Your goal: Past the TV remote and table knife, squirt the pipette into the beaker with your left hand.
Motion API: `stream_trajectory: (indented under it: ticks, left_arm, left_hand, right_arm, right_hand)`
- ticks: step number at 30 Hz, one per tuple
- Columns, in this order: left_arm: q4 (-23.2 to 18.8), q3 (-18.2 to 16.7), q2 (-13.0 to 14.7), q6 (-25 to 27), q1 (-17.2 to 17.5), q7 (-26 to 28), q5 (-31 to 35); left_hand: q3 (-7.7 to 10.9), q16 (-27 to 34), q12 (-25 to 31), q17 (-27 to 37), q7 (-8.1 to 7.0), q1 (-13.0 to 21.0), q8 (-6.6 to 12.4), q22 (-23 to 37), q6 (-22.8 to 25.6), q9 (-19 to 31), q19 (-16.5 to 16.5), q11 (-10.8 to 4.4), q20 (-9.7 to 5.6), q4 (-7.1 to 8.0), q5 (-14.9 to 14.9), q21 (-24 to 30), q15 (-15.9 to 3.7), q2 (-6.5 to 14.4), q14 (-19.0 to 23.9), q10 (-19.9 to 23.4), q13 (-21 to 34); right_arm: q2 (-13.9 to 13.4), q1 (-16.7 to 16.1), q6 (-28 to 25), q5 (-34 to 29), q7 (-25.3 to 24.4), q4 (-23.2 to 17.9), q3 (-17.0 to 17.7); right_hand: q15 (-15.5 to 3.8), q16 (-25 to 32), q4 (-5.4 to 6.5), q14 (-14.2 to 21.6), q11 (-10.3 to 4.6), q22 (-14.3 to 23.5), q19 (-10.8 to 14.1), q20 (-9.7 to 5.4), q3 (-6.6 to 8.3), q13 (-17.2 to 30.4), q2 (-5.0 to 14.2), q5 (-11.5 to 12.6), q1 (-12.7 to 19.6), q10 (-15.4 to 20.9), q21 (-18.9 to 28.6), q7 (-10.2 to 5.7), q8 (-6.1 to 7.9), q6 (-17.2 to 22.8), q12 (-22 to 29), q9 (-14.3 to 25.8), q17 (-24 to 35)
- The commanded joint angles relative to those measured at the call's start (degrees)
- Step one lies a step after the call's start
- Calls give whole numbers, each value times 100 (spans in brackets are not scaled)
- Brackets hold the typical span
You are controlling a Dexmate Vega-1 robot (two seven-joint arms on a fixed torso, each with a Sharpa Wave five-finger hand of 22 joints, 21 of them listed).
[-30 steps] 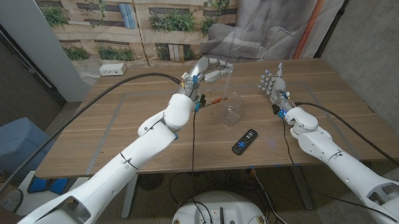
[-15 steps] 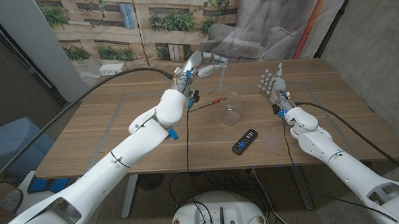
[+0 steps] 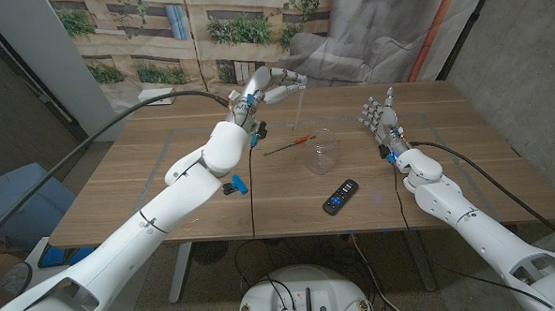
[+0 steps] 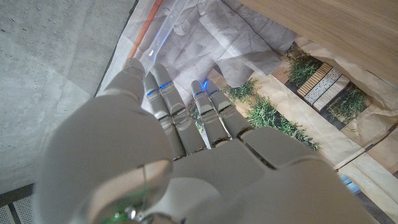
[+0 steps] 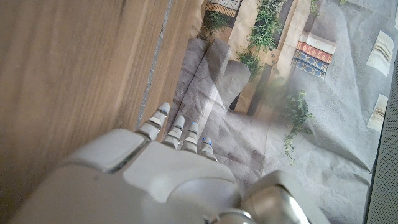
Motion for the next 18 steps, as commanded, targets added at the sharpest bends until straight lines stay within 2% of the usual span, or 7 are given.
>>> stream_trajectory:
  ticks: [1, 18]
  left_arm:
    - [197, -199, 145, -280, 108, -39, -174]
    - [818, -242, 116, -856, 67, -50, -322]
  left_hand:
    - [50, -8, 8, 3, 14, -36, -5, 33, -30, 13, -20, -27, -135, -9, 27, 5, -571, 7, -39, -39, 1]
    - [61, -14, 21, 1, -17, -50, 11, 34, -14, 15, -28, -41, -147, -17, 24, 6, -557, 3, -92, -22, 2]
  right_arm:
    - [-1, 0, -5, 0, -1, -3, 0]
    - [1, 0, -4, -2, -3, -3, -1]
  right_hand:
    - [-451, 14, 3, -61, -27, 31, 18, 3, -38, 17, 331, 32, 0, -10, 23, -53, 40, 19, 25, 17, 27]
    - [-449, 12, 3, -66, -12, 31, 18, 6, -37, 16, 334, 32, 0, -31, 23, -55, 37, 12, 16, 17, 27]
